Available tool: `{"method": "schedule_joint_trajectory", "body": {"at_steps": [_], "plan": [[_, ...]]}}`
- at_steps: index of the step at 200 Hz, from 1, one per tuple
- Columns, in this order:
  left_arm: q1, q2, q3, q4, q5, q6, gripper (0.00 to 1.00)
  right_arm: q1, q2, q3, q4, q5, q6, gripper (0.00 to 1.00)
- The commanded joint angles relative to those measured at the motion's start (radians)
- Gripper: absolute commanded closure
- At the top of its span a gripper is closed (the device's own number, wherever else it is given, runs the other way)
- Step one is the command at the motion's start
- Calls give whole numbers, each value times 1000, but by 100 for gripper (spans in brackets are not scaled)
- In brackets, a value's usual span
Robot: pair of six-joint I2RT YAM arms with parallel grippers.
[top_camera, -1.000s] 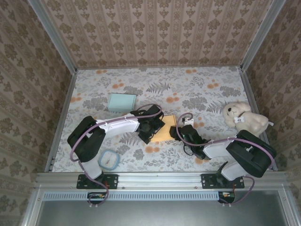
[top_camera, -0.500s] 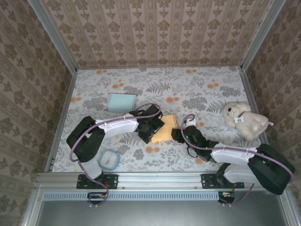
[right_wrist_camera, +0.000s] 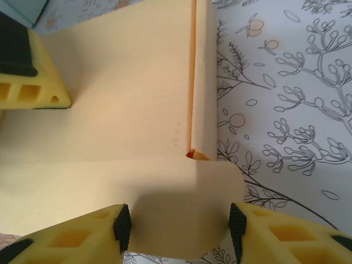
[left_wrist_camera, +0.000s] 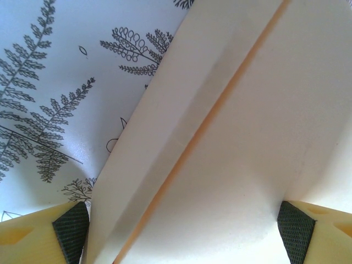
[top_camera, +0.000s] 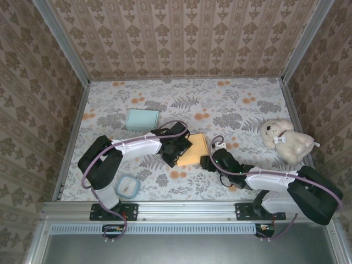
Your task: Fold the paper box
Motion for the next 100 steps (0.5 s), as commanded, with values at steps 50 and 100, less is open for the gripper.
{"method": "schedule_joint_trajectory", "body": {"at_steps": [50, 100], "plan": [[10, 25, -23, -80, -2, 0, 9, 5, 30, 24, 77, -63, -18, 55], [11, 27, -22, -79, -2, 1, 10, 7, 18, 20, 77, -78, -9, 57]]}}
